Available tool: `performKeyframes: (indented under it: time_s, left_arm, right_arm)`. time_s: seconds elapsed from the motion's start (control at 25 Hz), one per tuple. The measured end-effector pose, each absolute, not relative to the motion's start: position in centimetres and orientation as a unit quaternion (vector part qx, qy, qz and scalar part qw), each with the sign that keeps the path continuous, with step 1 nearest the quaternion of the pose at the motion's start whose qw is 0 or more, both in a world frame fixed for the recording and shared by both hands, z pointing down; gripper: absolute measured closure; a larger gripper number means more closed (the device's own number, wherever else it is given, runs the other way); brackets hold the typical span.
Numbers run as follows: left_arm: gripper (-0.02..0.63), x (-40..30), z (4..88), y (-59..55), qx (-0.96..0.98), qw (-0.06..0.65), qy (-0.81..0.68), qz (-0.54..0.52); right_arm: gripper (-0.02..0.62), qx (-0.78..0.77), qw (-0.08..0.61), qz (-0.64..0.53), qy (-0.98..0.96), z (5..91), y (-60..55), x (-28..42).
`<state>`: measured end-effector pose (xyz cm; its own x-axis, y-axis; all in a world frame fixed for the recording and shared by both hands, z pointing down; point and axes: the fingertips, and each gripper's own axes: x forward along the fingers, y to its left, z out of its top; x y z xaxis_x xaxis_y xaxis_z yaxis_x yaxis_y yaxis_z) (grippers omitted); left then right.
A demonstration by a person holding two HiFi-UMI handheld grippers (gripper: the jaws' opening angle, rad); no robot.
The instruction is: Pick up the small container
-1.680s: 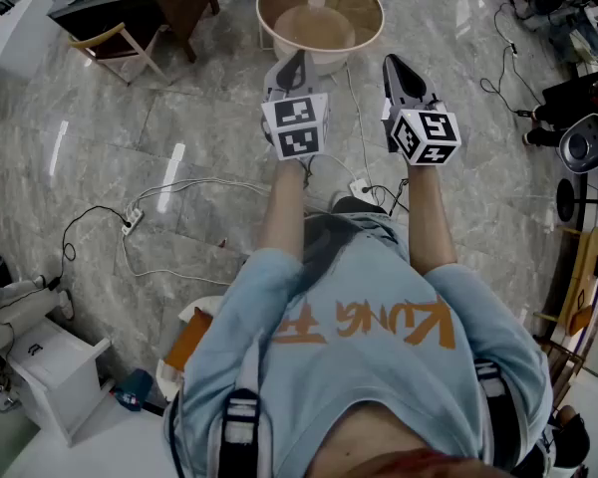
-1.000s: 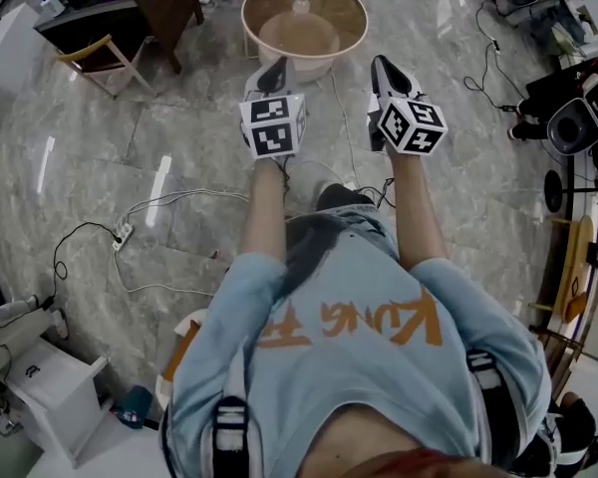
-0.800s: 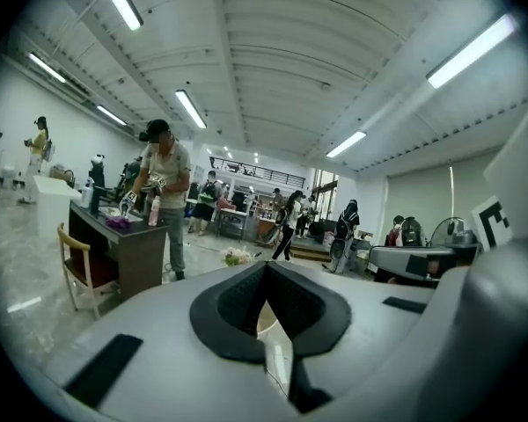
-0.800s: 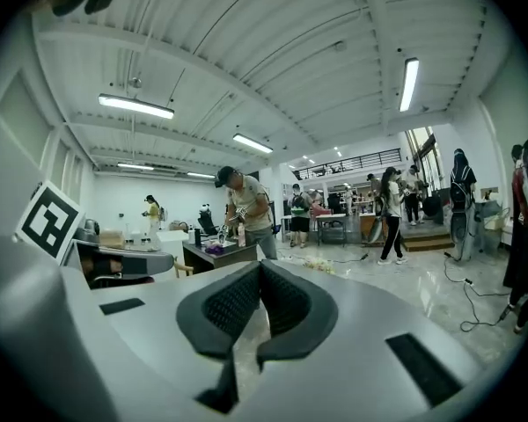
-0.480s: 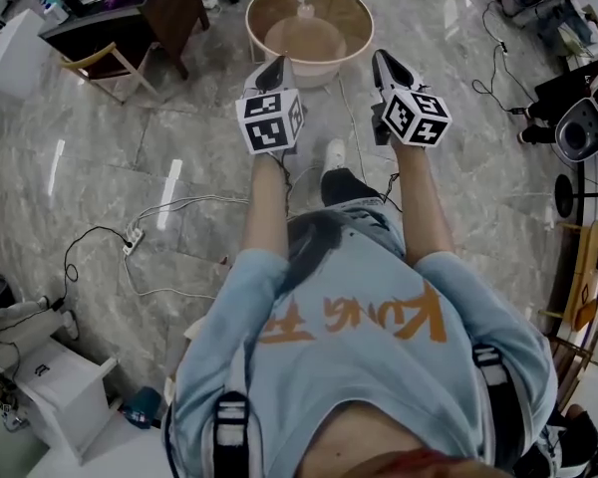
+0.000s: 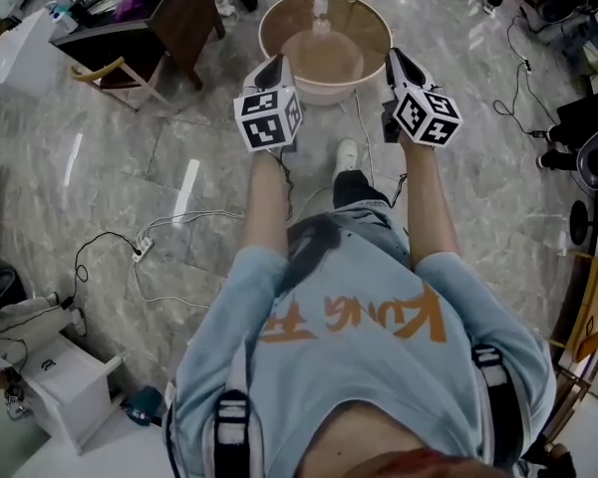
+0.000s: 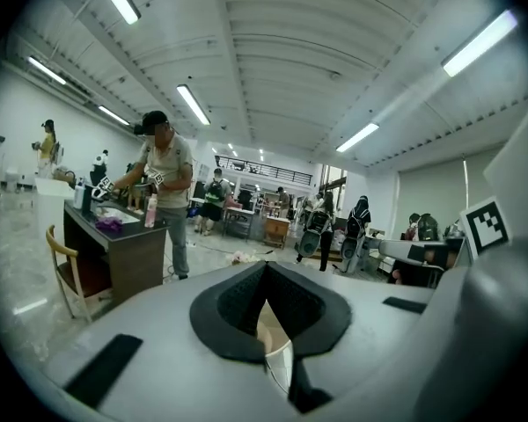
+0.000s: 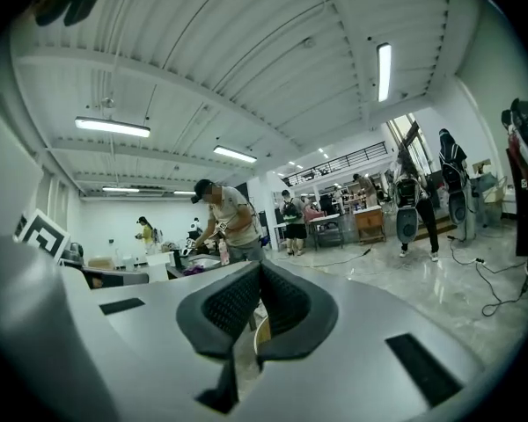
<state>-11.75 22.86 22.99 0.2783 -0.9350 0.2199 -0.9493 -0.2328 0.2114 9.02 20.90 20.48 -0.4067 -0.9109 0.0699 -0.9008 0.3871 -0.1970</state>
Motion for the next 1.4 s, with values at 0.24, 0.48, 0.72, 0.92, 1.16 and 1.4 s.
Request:
performKeyframes:
  time_s: [0.24, 0.48, 0.72, 0.92, 1.16, 1.4]
  left_arm:
    - [0.583, -9.5, 25.4, 14.8, 0.766, 0.169, -0.619, 0.034]
    - [0.583, -5.3, 29.3, 5.9, 0.745, 0.185, -0.635, 0.089]
    - [0.583, -1.5, 31.4, -2.3, 0.736, 0.181, -0.640, 0.130]
    - [0.583, 0.8, 32.2, -6.8, 0.740, 0.178, -0.634, 0.137]
    - [0.583, -0.3, 33.7, -9.3, 0.710, 0.203, -0.663, 0.123]
    - [0.583, -2.1, 38.0, -10.7, 0.689, 0.248, -0.669, 0.127]
  right_arm:
    - [0.582, -0.556, 0.001, -0.114, 0.824, 23.5, 11.8, 13.0]
    - [0.581, -0.518, -0.003, -0.130, 0.846, 26.4, 1.4, 14.5]
    - [0.581, -0.491, -0.025, -0.164, 0.855, 30.2, -6.7, 16.0]
    - [0.581, -0.468, -0.034, -0.177, 0.865, 31.5, -11.3, 15.7]
    - [0.581, -0.440, -0.071, -0.165, 0.880, 33.1, -13.7, 15.7]
    - [0.581, -0.449, -0.113, -0.173, 0.869, 37.0, -13.6, 16.1]
